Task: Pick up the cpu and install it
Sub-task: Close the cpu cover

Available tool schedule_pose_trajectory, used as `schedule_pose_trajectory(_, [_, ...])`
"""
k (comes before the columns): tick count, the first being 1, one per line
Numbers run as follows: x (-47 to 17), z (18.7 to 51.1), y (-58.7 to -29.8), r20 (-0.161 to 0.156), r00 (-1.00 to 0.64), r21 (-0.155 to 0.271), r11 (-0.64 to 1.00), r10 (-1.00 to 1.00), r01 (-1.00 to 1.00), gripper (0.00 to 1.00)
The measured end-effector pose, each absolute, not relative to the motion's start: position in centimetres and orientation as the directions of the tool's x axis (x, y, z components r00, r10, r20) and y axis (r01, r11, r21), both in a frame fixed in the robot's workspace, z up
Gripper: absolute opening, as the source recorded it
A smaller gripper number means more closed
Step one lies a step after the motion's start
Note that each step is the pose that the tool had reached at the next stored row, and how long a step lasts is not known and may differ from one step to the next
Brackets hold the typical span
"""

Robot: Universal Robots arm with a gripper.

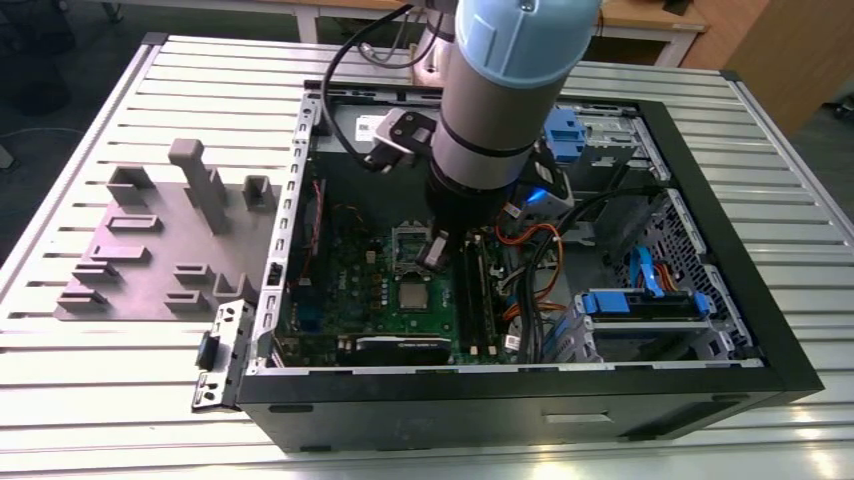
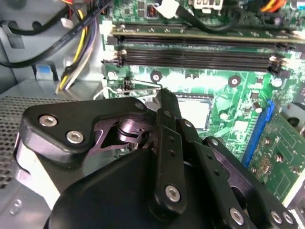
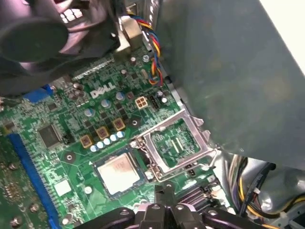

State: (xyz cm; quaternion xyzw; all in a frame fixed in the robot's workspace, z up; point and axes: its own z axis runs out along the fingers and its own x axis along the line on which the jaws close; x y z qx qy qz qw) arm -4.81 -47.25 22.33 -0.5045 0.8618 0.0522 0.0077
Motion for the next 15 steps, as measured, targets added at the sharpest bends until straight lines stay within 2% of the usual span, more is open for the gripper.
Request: schedule_pose_trajectory(15, [-4.5,22.3,-46.1,-0.073,-0.434,0.086,0.428,-0.898,-0.9,0.11])
